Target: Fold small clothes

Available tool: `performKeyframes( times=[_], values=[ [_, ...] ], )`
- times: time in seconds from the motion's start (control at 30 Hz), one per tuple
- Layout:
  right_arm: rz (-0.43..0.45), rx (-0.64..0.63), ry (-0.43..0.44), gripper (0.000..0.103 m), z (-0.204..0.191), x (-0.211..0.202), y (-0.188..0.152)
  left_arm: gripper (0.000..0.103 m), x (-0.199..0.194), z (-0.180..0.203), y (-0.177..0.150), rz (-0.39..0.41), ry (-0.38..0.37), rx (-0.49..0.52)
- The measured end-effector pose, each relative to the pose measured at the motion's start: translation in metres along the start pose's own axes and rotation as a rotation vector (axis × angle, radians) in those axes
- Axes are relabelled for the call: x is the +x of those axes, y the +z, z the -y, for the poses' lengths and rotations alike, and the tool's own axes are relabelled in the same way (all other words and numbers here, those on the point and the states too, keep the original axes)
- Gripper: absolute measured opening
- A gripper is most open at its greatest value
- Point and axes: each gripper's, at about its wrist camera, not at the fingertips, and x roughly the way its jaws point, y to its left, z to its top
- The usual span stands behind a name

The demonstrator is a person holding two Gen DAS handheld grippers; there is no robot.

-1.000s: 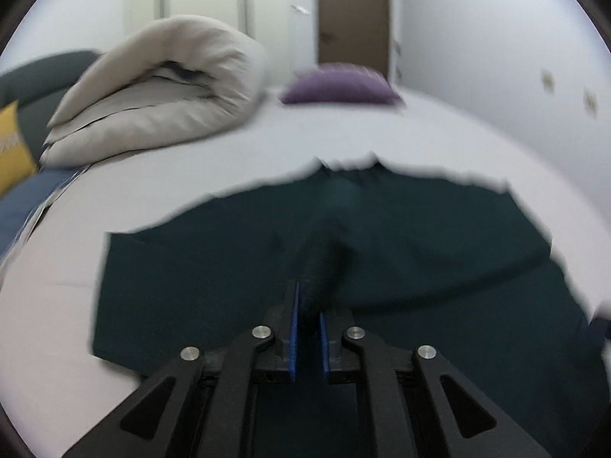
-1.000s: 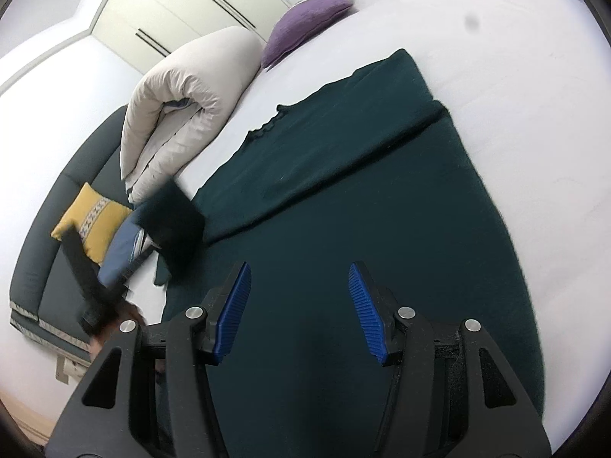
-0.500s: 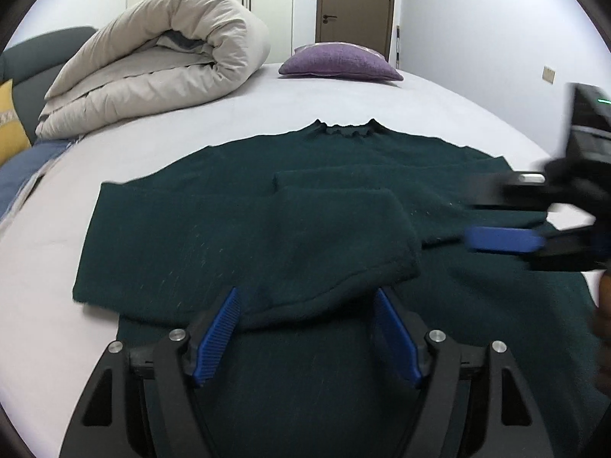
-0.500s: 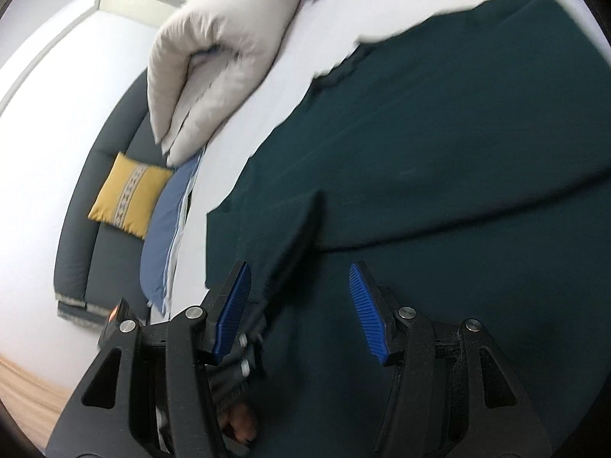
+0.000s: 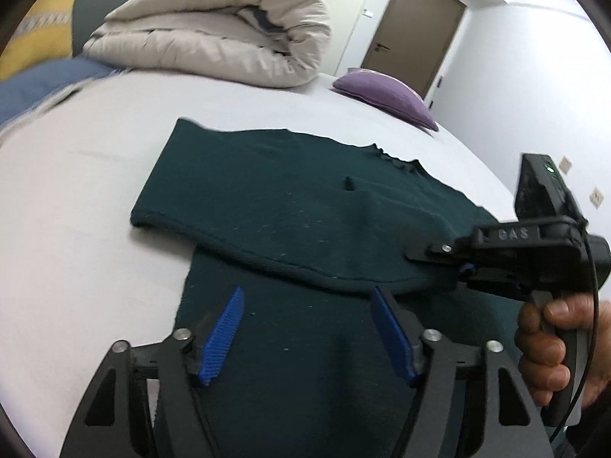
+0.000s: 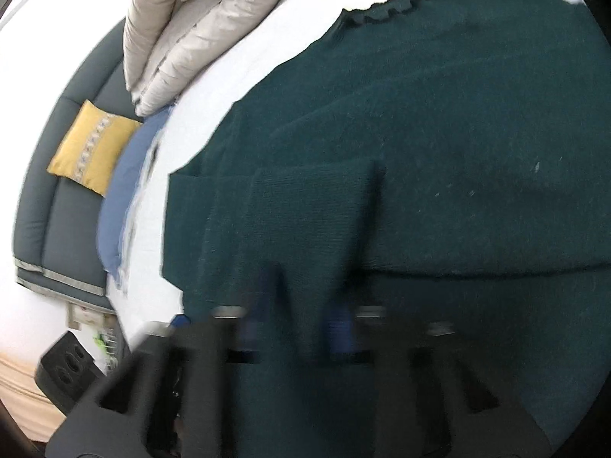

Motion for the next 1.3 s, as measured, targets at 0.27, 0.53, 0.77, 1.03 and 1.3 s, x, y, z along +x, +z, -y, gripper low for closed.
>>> performKeyframes(
  times=[0.27, 0.53, 0.77, 1.03, 1.3],
  values=[
    [0.142, -0.129, -0.064, 0.007, -0.017, -0.067, 0.020, 0.068, -0.002, -0.010, 0.001, 0.020, -0.008, -0.056],
    [0.123, -0.081, -0.186, 0.006, 0.052, -0.095, 0.034, 0.065, -0.006, -0.023, 0.005, 0.016, -0.040, -0.118],
    [0.137, -0.041, -0.193, 0.007, 0.095, -0.091, 0.037, 0.065, -0.009, -0.033, 0.041, 0.060, 0.008, -0.113],
    [0.144, -0.072, -0.219, 0.007, 0.091, -0.086, 0.042, 0.065, 0.012, -0.033, 0.091, 0.068, 0.082, -0.055],
    [0.104, -0.040, -0.227, 0.010, 0.099, -0.073, 0.040, 0.046, 0.083, -0.022, 0.108, -0.037, 0.164, 0.036]
  ],
)
